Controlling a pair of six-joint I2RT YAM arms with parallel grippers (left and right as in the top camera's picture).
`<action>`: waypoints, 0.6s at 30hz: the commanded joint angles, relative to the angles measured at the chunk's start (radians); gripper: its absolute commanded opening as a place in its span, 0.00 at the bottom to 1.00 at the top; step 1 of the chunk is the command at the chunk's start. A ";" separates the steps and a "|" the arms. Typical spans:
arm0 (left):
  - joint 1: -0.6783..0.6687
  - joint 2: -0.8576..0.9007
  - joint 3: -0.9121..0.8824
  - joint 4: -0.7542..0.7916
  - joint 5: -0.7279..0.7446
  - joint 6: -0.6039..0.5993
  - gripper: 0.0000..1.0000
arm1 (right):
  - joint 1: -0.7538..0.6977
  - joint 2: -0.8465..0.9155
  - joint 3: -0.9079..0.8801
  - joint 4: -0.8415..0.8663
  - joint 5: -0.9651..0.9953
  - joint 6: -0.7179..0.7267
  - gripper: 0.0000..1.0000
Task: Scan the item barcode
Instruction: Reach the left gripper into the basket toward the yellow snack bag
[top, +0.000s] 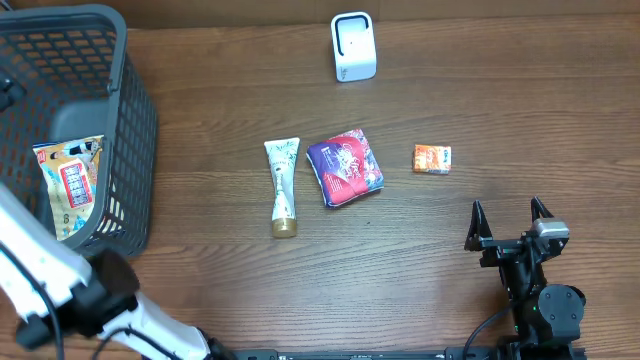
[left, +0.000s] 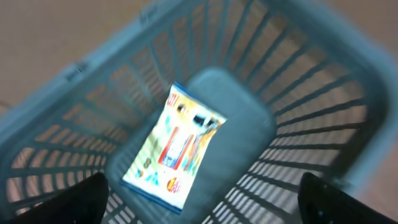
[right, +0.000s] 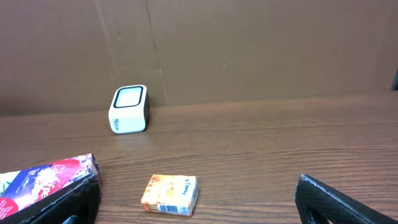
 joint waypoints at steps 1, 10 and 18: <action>0.001 0.116 -0.017 -0.024 -0.077 -0.014 0.88 | -0.001 -0.007 -0.010 0.005 0.009 -0.003 1.00; 0.001 0.319 -0.028 -0.091 -0.032 0.013 0.92 | -0.001 -0.007 -0.010 0.005 0.009 -0.003 1.00; 0.000 0.391 -0.188 -0.071 -0.031 0.013 1.00 | -0.001 -0.007 -0.010 0.005 0.009 -0.003 1.00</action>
